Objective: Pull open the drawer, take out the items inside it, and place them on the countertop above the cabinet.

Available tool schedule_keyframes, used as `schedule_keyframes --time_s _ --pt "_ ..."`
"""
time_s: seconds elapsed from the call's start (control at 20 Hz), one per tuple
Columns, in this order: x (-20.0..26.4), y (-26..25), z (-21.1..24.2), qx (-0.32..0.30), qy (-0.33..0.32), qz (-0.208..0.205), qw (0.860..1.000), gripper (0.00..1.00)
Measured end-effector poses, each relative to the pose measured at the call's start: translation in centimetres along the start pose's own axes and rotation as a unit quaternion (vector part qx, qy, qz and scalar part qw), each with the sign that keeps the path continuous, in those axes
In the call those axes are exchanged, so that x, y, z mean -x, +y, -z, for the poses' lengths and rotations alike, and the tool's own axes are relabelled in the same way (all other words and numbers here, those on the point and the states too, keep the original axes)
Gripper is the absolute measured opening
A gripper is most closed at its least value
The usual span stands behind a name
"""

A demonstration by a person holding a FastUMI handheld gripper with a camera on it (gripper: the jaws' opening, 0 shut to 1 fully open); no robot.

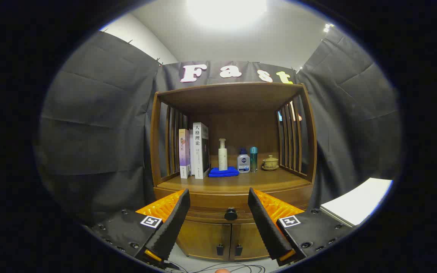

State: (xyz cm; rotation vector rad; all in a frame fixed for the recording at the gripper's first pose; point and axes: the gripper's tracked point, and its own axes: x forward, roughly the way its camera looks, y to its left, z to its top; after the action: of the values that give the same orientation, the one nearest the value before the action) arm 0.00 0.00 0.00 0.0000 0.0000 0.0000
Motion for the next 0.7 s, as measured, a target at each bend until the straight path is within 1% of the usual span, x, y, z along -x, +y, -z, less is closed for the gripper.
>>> schedule_keyframes --time_s 0.2,0.7 --pt "-0.09 -0.31 -0.05 -0.007 0.003 0.003 1.000 0.96" --pt "-0.15 -0.36 0.45 0.008 0.006 0.005 1.000 0.96"
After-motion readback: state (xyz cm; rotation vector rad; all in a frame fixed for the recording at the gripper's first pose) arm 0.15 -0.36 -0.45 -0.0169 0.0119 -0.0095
